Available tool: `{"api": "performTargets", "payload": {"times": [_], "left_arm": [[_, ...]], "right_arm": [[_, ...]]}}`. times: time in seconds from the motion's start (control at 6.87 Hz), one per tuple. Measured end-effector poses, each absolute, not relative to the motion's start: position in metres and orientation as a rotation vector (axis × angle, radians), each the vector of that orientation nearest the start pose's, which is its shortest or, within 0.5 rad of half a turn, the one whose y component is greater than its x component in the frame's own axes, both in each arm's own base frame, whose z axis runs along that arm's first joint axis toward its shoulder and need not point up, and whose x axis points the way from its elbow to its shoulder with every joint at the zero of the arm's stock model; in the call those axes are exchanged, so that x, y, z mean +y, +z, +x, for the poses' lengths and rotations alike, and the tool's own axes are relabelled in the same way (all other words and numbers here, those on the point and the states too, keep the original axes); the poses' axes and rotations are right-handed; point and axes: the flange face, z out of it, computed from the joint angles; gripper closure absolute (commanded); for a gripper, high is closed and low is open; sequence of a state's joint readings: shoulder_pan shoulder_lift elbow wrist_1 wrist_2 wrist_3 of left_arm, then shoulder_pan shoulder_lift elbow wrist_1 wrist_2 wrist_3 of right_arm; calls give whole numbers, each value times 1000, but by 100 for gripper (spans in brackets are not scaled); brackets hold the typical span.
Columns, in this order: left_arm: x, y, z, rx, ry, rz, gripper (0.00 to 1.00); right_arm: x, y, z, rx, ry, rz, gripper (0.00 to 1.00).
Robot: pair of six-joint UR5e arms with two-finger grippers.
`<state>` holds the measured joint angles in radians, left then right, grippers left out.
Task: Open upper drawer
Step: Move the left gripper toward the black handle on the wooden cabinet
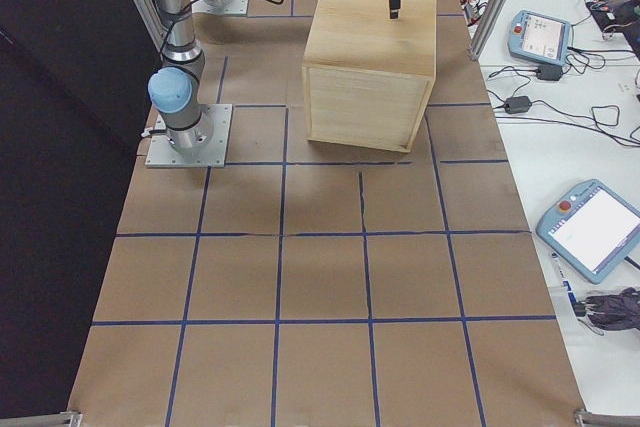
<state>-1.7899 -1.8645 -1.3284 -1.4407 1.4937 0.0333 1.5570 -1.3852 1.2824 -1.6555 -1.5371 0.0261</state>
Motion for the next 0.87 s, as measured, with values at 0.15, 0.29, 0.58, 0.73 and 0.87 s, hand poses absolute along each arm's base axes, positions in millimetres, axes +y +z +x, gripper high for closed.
{"api": "performTargets", "payload": {"times": [0.15, 0.29, 0.58, 0.73, 0.87], "left_arm": [[-583, 452, -293, 3214, -105, 439, 1], [-588, 449, -311, 3240, -93, 452, 1], [-597, 440, -334, 3264, -73, 454, 2], [-603, 436, -342, 3267, -64, 458, 2], [-607, 431, -349, 3269, -47, 457, 6]], "right_arm": [[-587, 541, 129, 3093, -291, 57, 0], [-587, 541, 129, 3093, -291, 57, 0], [-587, 541, 129, 3093, -290, 57, 0], [-587, 541, 129, 3093, -290, 57, 0], [-587, 541, 129, 3093, -291, 57, 0]]}}
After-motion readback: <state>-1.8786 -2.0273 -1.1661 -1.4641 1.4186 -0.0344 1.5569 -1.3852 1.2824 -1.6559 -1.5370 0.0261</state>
